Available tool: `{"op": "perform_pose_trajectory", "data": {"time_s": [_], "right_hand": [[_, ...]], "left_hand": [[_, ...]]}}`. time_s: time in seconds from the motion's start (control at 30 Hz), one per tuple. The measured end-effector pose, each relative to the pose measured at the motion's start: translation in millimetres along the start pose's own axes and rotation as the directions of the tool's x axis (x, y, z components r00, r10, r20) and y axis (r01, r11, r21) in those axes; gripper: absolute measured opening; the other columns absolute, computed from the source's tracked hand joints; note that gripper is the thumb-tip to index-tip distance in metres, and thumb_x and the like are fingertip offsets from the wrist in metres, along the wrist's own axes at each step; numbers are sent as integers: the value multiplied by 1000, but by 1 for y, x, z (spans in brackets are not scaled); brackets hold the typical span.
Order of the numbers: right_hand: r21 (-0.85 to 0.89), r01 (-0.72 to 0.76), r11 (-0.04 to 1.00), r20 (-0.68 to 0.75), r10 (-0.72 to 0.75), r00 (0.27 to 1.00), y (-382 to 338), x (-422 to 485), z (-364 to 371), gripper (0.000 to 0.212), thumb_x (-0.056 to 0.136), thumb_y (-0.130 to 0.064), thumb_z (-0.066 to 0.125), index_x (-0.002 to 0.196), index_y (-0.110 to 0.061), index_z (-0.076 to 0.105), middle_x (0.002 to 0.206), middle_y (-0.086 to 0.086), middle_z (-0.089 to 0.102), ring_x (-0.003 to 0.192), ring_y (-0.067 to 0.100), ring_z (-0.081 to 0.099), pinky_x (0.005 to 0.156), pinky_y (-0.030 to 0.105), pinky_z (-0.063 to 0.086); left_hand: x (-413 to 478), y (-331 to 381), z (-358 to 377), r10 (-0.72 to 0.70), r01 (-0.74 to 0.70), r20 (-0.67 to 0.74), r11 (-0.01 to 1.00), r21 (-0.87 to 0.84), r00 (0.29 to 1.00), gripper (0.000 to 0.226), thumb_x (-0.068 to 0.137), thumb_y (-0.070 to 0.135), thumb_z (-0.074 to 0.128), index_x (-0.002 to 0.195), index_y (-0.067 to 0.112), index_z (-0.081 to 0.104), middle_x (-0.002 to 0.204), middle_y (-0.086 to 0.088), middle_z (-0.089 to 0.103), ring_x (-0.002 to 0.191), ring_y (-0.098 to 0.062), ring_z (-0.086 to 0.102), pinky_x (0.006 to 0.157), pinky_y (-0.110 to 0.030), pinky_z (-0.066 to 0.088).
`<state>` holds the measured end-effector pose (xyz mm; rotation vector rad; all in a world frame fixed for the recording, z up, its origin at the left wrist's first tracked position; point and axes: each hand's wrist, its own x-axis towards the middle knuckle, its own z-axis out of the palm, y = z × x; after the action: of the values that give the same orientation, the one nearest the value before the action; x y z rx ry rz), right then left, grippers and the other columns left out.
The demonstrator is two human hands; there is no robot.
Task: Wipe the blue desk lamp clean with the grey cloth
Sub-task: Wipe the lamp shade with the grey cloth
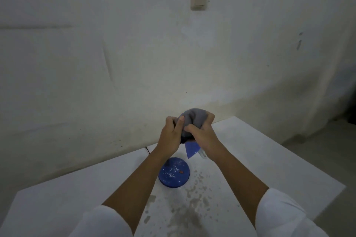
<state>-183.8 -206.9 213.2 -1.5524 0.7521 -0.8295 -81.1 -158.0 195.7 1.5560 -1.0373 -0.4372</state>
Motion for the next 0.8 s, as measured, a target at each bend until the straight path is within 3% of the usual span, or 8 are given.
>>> {"op": "perform_pose_trajectory", "data": {"time_s": [0.13, 0.2, 0.33, 0.43, 0.53, 0.6, 0.7, 0.8], "right_hand": [[-92, 82, 992, -103, -91, 990, -6, 30, -32, 60, 78, -3, 68, 120, -10, 25, 89, -5, 47, 73, 1, 52, 49, 7, 48], [-137, 101, 985, -192, -126, 973, -8, 47, -47, 58, 76, -3, 68, 119, -8, 30, 95, 2, 50, 76, 12, 56, 53, 12, 45], [-257, 143, 956, -250, -209, 946, -10, 76, -73, 47, 72, -3, 67, 112, -8, 43, 97, 6, 55, 84, 23, 56, 63, 25, 45], [-401, 160, 902, -210, -260, 943, 1, 103, -84, 39, 69, -12, 67, 105, -16, 53, 96, 7, 61, 83, 25, 61, 72, 35, 53], [-578, 160, 800, -117, -275, 954, 21, 132, -87, 33, 62, -28, 64, 95, -27, 61, 100, 9, 62, 79, 23, 63, 80, 41, 54], [-613, 184, 768, 1, -231, 973, 34, 146, -84, 26, 62, -31, 62, 87, -32, 63, 101, 10, 62, 79, 23, 63, 80, 39, 51], [-581, 292, 760, 195, -218, 956, 40, 152, -71, 30, 67, -24, 59, 96, -31, 62, 103, 13, 58, 81, 24, 58, 69, 29, 44], [-470, 387, 793, 293, -273, 916, 37, 155, -55, 47, 72, -5, 62, 116, -14, 48, 105, 8, 46, 86, 21, 51, 67, 24, 41]], "left_hand": [[26, 0, 8, -2, 2, -10, 998, 57, 1000, 30, 96, 38, 40, 101, 10, 47, 88, -1, 56, 76, -11, 55, 69, -16, 49], [36, -4, 8, -44, 44, 0, 998, 50, 999, 27, 96, 38, 42, 106, 13, 48, 100, -7, 60, 85, -15, 58, 80, -28, 55], [47, -17, 7, -68, 76, -53, 984, 162, 996, 39, 90, 33, 56, 122, 12, 46, 119, -4, 50, 99, -13, 53, 69, -10, 49], [52, -32, 7, -99, 110, -51, 945, 308, 994, 55, 85, 39, 62, 131, 16, 41, 134, -5, 42, 122, -19, 44, 99, -32, 42], [55, -47, 13, -154, 164, -56, 922, 351, 986, 56, 90, 40, 53, 136, 14, 37, 141, -7, 41, 129, -24, 41, 107, -38, 36], [59, -54, 19, -176, 194, -87, 933, 304, 981, 51, 94, 41, 43, 134, 10, 39, 139, -11, 45, 123, -26, 48, 101, -33, 44], [62, -56, 28, -182, 201, -105, 953, 225, 978, 43, 99, 33, 33, 128, 3, 43, 121, -7, 52, 101, -21, 54, 69, -2, 46], [64, -52, 37, -213, 235, -137, 955, 182, 968, 41, 101, 30, 25, 129, 5, 41, 112, -2, 46, 98, -14, 47, 66, -4, 41]]}}
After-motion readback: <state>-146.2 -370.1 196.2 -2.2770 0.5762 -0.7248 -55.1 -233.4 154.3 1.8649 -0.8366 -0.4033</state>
